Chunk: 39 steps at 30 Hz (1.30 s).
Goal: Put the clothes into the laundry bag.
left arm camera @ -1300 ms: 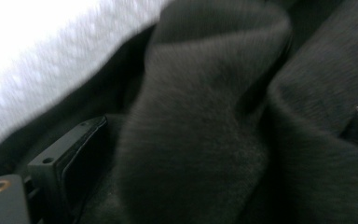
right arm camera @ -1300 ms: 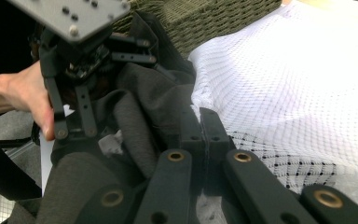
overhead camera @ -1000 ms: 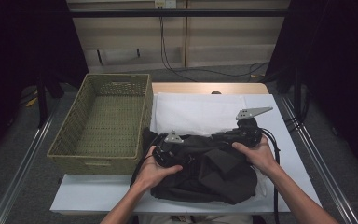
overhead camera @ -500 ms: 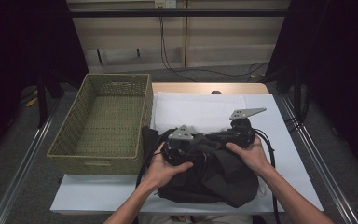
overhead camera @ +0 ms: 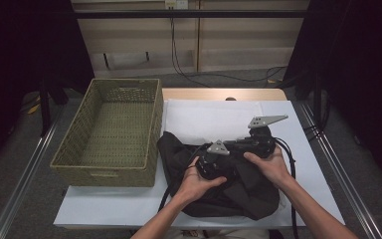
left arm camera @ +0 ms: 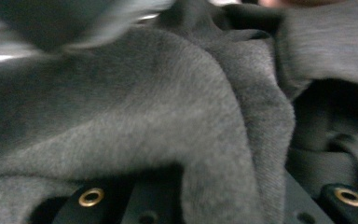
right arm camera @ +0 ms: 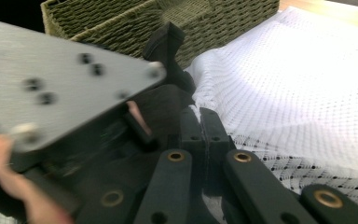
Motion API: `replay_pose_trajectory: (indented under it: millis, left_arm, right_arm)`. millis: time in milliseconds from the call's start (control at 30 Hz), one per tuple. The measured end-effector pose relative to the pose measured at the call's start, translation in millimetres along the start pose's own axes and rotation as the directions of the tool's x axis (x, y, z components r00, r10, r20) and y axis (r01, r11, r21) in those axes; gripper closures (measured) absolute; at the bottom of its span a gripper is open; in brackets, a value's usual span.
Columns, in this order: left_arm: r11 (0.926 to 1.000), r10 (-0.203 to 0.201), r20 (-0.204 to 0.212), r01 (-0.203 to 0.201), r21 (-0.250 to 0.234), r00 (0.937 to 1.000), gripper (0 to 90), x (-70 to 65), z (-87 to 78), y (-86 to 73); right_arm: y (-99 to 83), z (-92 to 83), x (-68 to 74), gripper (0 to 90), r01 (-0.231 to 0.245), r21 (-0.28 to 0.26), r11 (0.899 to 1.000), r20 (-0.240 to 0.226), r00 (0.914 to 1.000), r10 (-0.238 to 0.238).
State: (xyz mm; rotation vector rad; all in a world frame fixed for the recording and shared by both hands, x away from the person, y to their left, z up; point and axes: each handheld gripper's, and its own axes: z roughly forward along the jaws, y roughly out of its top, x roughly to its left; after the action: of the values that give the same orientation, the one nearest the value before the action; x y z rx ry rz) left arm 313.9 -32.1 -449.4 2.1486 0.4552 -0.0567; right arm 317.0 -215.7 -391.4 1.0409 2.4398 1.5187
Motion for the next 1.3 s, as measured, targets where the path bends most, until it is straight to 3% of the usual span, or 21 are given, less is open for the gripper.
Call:
replay_pose_trajectory:
  millis: [100, 233, 333, 400, 500, 633, 733, 867, 967, 1000, 1033, 1133, 1167, 1267, 1300]
  left_arm:
    - [0.9998, 0.012, -0.039, -0.012, 0.017, 0.9992, 80.9, 7.2, 2.0, -2.0]
    - [0.9981, -0.06, -0.058, 0.061, 0.012, 0.9965, 79.9, 21.6, 0.1, -4.6]
    - [0.9977, -0.068, -0.046, 0.067, -0.004, 0.9966, 72.0, 20.6, -3.8, -4.3]
    - [0.9983, -0.056, -0.031, 0.055, -0.017, 0.998, 59.6, 19.0, -11.3, -4.1]
    - [0.9993, -0.02, -0.052, 0.018, -0.032, 0.9984, 41.4, 15.5, -28.0, -2.7]
    - [0.9989, 0.004, -0.07, -0.008, -0.046, 0.9976, 29.9, 11.2, -52.1, -2.3]
    - [0.9974, -0.001, -0.046, -0.002, -0.072, 0.9989, 25.8, 11.9, -69.0, -5.8]
    - [0.9935, -0.011, -0.075, 0.002, -0.113, 0.9971, 19.3, 12.4, -94.0, -17.0]
    - [0.9939, -0.03, -0.133, 0.016, -0.109, 0.9907, 18.0, 17.5, -105.4, -26.2]
    - [0.9955, -0.033, -0.166, 0.017, -0.093, 0.9856, 17.6, 20.2, -106.7, -28.3]
    - [0.9985, -0.022, -0.221, 0.01, -0.054, 0.975, 17.0, 20.9, -102.6, -29.7]
    - [0.9991, 0.026, -0.275, -0.016, 0.039, 0.9612, 12.7, 19.1, -81.4, -33.7]
    - [0.9992, 0.017, -0.271, -0.006, 0.04, 0.9625, 11.1, 22.2, -76.7, -36.3]
    - [0.9976, -0.06, -0.257, 0.067, 0.019, 0.9644, 5.4, 33.6, -73.4, -42.7]
    - [0.998, -0.056, -0.259, 0.062, 0.014, 0.9642, 4.9, 32.7, -71.5, -45.0]
  right_arm:
    - [-0.6, -3.0, 1.1, 90.0, 0.005, 0.001, 1.0, 0.002, 1.0, -0.005]
    - [-1.7, -6.4, 4.0, 90.0, 0.011, 0.008, 1.0, 0.022, 0.9997, -0.011]
    - [-6.0, -2.6, 4.3, 90.0, 0.007, 0.025, 1.0, 0.01, 0.9999, -0.008]
    - [-6.3, -2.2, 3.8, 90.0, 0.009, 0.025, 1.0, 0.008, 0.9999, -0.009]
    - [-7.4, -1.5, 1.4, 90.0, 0.002, 0.025, 1.0, 0.002, 1.0, -0.003]
    - [-7.5, -1.1, 0.8, 90.0, 0.0, 0.024, 1.0, 0.001, 1.0, 0.0]
    - [-7.3, -1.6, 0.8, 90.0, 0.003, 0.024, 1.0, 0.0, 1.0, -0.003]
    - [-7.5, -1.8, 0.1, 90.0, 0.003, 0.026, 1.0, -0.001, 1.0, -0.003]
    - [-7.4, -1.5, -0.3, 90.0, 0.005, 0.028, 1.0, -0.005, 1.0, -0.004]
    - [-7.4, -1.5, -0.2, 90.0, 0.005, 0.028, 1.0, -0.005, 1.0, -0.005]
    - [-7.4, -1.5, -0.1, 90.0, 0.005, 0.028, 1.0, -0.004, 1.0, -0.005]
    - [-7.1, -0.9, 0.4, 90.0, 0.013, 0.031, 0.999, -0.003, 0.9999, -0.013]
    - [-7.2, -0.6, 0.5, 90.0, 0.013, 0.033, 0.999, 0.002, 0.9999, -0.013]
    - [-7.4, -0.2, 1.9, 90.0, 0.017, 0.041, 0.999, 0.004, 0.9999, -0.017]
    - [-7.5, -0.2, 1.8, 90.0, 0.016, 0.04, 0.999, 0.002, 0.9999, -0.016]
